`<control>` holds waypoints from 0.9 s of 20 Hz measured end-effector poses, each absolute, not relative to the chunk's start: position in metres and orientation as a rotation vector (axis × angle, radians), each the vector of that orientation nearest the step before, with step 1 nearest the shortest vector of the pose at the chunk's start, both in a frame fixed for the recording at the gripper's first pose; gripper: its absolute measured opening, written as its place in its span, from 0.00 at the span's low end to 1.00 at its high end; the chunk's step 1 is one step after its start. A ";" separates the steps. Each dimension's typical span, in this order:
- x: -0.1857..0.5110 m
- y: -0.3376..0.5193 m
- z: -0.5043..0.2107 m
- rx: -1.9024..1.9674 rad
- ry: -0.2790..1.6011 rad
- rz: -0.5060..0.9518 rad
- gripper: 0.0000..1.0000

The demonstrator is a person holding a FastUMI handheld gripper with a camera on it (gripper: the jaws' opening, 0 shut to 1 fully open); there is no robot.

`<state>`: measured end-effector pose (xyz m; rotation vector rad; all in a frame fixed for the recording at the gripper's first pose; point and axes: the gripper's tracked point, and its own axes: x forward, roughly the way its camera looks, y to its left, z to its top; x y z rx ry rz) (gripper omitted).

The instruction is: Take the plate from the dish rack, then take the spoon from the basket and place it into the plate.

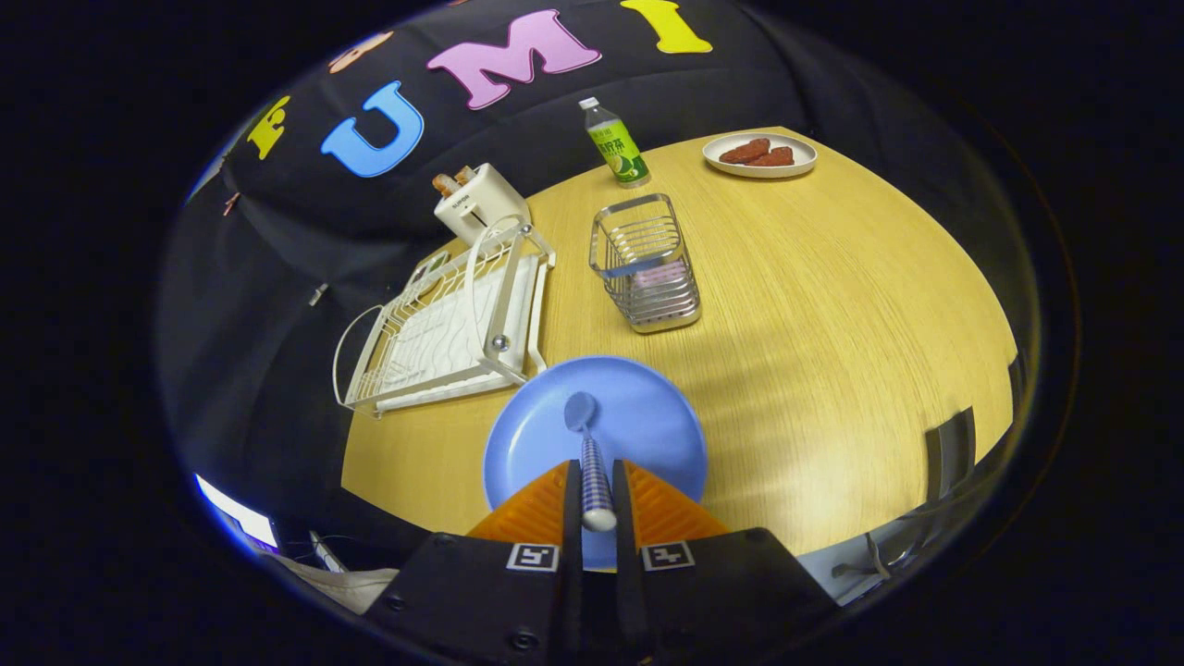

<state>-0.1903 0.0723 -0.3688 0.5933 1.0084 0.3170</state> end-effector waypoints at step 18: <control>-0.169 0.075 -0.347 0.471 0.925 0.296 0.99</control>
